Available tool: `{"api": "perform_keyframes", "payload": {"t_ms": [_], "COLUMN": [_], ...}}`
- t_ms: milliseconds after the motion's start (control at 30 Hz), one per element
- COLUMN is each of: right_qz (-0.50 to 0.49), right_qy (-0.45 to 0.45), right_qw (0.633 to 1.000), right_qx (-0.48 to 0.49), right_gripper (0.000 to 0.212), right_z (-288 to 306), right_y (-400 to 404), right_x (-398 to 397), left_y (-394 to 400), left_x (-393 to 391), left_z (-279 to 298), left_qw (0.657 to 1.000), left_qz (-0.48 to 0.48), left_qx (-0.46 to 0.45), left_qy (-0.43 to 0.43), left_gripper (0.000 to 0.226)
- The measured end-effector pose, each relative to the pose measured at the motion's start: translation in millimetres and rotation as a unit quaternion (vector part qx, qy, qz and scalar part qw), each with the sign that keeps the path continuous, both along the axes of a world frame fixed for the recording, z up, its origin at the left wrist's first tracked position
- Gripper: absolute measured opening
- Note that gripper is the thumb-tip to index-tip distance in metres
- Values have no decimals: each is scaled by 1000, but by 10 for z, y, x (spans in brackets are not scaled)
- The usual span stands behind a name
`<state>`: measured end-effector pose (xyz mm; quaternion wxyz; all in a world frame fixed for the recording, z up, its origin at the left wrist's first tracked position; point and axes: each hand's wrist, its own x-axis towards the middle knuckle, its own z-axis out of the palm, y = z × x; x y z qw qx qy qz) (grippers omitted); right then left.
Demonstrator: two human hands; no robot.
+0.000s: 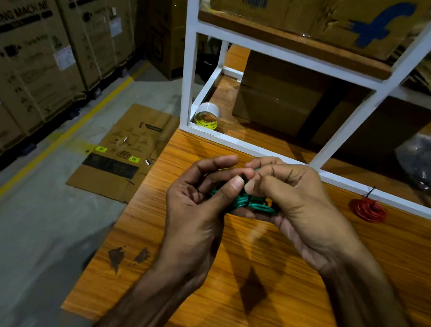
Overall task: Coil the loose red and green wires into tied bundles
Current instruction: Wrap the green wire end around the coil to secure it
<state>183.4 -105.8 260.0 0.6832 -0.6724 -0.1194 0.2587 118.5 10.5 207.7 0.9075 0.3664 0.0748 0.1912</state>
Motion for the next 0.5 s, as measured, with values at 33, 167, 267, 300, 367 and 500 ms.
{"api": "perform_keyframes", "payload": {"t_ms": [33,167,267,300,367,500], "right_qz": [-2,-23,-74,-93,-124,-174], "right_qy": [-5,-51,-143,-185,-261,-329], "right_qw": [1000,998,986,977,955,927], "right_qx": [-5,-21,-39,-51,-68,-54], "right_gripper": [18,9,10,9,7,15], "right_z": [-9,-89,-210,-261,-377,-509], "right_y": [0,6,44,56,74,148], "right_x": [3,-32,-115,-139,-175,-266], "left_y": [3,6,-15,-25,-39,-47], "left_x": [-1,6,24,30,37,41], "left_z": [1,-14,-32,-36,-25,12], "left_qw": [1000,1000,1000,999,999,997], "left_qz": [-2,13,29,32,37,31], "left_qx": [-3,-5,-9,-13,-27,-73], "left_qy": [3,5,8,8,9,20], "left_gripper": [36,33,26,24,19,22]}}
